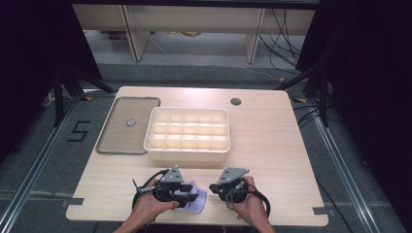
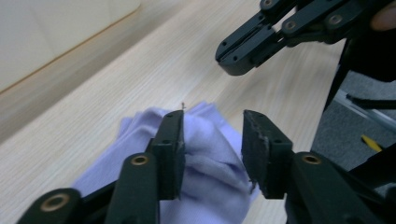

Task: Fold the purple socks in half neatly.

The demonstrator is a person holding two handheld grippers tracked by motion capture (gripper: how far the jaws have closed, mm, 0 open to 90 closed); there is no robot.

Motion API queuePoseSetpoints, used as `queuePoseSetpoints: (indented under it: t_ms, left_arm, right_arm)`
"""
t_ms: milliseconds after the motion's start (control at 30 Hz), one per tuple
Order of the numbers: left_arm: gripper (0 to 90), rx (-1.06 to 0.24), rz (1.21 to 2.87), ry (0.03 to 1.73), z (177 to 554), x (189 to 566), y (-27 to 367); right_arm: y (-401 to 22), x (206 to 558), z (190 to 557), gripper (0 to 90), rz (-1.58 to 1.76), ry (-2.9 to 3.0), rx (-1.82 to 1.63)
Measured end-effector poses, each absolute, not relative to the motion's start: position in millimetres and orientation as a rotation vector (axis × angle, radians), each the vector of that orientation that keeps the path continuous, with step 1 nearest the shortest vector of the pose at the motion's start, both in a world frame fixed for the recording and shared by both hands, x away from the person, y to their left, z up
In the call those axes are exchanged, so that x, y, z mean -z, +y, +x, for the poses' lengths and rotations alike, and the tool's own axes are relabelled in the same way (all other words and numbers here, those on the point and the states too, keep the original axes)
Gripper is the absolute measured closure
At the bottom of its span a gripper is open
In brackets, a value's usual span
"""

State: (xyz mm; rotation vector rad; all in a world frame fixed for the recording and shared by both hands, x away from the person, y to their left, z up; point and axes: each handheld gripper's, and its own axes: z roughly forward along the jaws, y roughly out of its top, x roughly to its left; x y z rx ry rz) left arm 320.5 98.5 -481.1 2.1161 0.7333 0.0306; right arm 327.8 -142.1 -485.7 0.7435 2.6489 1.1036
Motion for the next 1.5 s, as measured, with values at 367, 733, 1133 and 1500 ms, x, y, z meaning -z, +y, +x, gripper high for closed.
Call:
queuePoseSetpoints:
  t_ms: [367,733,1133,1500]
  left_arm:
    - [70.9,-0.073,2.07,0.763,312,478,152]
    - [63.9,-0.094,2.084,0.797,298,489,186]
    - [60.7,-0.13,2.019,0.83,292,492,181]
    - [80.3,-0.135,2.187,0.712,299,512,141]
  right_arm:
    - [-141,477,326,87.8,0.742,2.605,-1.166]
    - [-73,463,326,87.8,0.548,2.699,-1.186]
    - [-92,485,329,87.8,0.621,2.729,-1.049]
    - [-95,494,329,88.0,0.632,2.756,-0.99]
